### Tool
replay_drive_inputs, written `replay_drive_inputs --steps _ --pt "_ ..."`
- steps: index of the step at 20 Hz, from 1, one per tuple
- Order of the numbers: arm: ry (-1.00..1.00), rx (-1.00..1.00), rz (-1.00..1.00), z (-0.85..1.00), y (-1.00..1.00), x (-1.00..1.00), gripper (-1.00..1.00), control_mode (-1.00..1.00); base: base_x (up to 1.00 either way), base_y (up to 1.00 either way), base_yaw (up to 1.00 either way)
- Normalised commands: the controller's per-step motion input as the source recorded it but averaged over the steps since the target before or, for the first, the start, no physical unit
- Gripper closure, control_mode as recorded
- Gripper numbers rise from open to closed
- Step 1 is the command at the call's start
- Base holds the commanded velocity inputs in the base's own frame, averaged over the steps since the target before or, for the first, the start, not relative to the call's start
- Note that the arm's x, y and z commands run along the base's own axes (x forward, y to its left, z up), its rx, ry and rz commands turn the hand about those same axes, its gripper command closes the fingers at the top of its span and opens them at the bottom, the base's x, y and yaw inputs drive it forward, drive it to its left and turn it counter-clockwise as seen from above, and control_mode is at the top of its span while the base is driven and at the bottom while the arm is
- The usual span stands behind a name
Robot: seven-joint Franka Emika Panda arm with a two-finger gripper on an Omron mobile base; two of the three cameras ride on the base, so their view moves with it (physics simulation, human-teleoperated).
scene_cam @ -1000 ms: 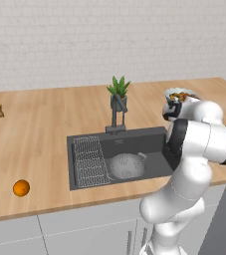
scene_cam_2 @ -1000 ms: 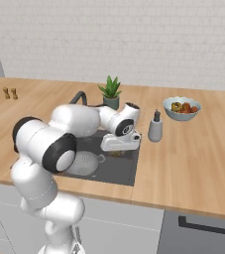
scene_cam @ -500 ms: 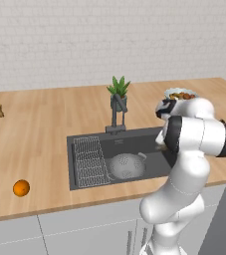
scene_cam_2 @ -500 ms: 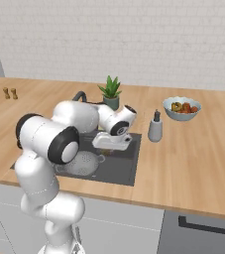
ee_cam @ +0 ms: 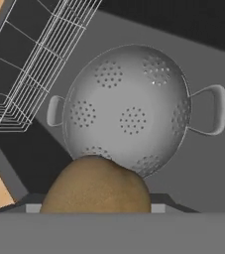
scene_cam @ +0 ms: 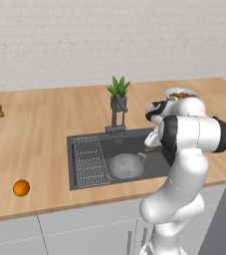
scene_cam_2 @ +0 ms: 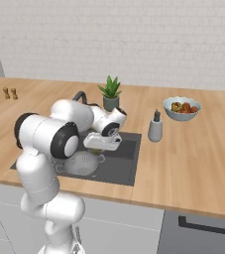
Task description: Put the colander in the sink, put the orange, kiwi in the colander, and turn on the sink faucet and pour water over the colander.
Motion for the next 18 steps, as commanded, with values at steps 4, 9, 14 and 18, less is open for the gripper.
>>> replay_drive_inputs --steps 4,9,14,18 --pt "-0.01 -0.1 -0.04 -0.26 0.39 0.11 1.0 -1.0 0.0 0.0 0.0" --pt "0.0 -0.08 -0.05 -0.35 0.3 0.22 1.0 -1.0 0.0 0.0 0.0" --pt "0.0 0.0 0.0 -0.49 0.24 0.12 1.0 -1.0 0.0 0.0 0.0" --pt "0.0 0.0 0.0 -0.35 0.1 0.22 1.0 -1.0 0.0 0.0 0.0"
